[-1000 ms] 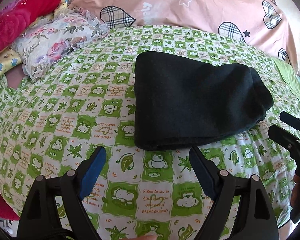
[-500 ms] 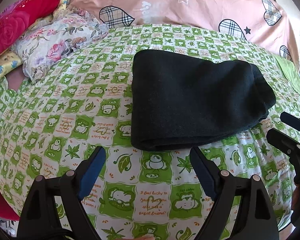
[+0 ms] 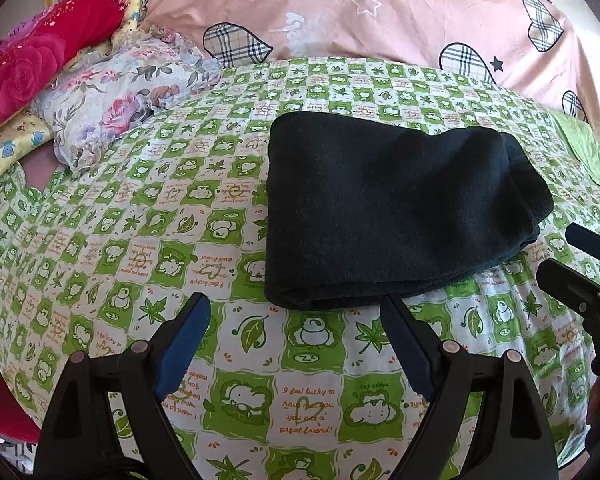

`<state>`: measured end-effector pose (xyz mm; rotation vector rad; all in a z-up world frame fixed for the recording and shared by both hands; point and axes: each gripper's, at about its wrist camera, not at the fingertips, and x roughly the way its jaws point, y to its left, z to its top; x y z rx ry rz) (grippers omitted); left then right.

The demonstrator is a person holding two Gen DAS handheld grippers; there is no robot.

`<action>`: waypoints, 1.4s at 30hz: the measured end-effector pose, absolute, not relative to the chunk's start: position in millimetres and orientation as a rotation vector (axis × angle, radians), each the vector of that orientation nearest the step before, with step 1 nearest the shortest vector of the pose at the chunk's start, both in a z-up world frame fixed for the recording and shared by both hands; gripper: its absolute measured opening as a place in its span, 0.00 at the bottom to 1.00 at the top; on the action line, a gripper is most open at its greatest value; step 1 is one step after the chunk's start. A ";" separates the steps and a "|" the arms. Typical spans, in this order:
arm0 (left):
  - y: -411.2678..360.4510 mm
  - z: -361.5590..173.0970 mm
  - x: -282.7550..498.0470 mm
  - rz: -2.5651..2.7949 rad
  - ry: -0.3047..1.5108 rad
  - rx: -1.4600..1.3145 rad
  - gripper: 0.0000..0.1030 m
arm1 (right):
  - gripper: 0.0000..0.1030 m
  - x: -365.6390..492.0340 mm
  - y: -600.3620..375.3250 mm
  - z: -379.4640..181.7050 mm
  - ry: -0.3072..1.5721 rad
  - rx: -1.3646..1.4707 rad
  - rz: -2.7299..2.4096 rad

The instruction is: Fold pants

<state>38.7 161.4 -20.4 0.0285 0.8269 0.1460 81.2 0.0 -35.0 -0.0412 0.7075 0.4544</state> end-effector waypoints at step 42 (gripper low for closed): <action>159.6 -14.8 39.8 0.140 0.804 0.043 0.85 | 0.93 77.5 3.3 -29.3 0.686 -0.037 0.449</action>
